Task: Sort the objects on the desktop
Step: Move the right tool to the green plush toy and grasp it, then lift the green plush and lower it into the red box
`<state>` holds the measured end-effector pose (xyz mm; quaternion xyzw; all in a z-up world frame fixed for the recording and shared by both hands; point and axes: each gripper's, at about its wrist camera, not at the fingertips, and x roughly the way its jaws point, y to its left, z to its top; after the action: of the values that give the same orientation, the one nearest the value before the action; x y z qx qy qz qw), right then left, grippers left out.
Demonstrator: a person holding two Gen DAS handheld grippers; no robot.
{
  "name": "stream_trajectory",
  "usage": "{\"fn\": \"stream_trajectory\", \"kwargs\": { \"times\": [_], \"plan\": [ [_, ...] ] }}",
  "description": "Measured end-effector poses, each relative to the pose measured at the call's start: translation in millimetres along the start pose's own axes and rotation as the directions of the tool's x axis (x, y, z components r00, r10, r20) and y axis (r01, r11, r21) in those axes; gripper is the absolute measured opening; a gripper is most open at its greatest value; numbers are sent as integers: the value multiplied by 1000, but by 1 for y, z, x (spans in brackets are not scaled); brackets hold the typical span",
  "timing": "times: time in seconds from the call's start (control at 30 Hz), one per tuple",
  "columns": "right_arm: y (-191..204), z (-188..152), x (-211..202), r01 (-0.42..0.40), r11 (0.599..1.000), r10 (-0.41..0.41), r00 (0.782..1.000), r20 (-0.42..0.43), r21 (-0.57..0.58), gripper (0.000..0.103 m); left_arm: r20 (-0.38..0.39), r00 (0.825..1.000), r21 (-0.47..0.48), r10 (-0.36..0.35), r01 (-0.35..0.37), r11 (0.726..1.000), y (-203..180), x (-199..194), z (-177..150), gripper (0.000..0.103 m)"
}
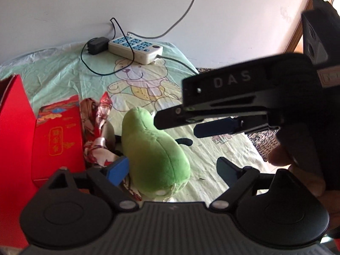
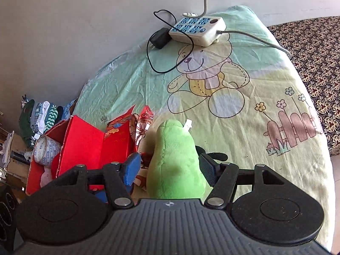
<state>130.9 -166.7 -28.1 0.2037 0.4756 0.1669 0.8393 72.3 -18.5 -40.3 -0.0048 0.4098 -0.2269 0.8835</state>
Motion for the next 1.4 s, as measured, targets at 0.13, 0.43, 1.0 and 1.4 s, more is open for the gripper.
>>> {"fn": "stream_trajectory", "kwargs": {
  "times": [0.13,0.43,1.0,1.4],
  "plan": [
    [-7,9,20,-23,999,22,998,-54,-27,69,-36,998,0,52,-52,999,-1,22,-2,86],
    [-17,14,57,-69,997,59,979,-197,-46,77,-54,987,58,152,-148,987,-7,41,-2,81],
    [-4,0,-23,-108,991,107,994,-8,-77,64,86,994,137,66,-78,988,-35,-29,10,77],
    [124,-11,-45,-210,950,245,960,137,-232,64,308,930,122,200,-247,961,30,-152,-1,78]
  ]
}}
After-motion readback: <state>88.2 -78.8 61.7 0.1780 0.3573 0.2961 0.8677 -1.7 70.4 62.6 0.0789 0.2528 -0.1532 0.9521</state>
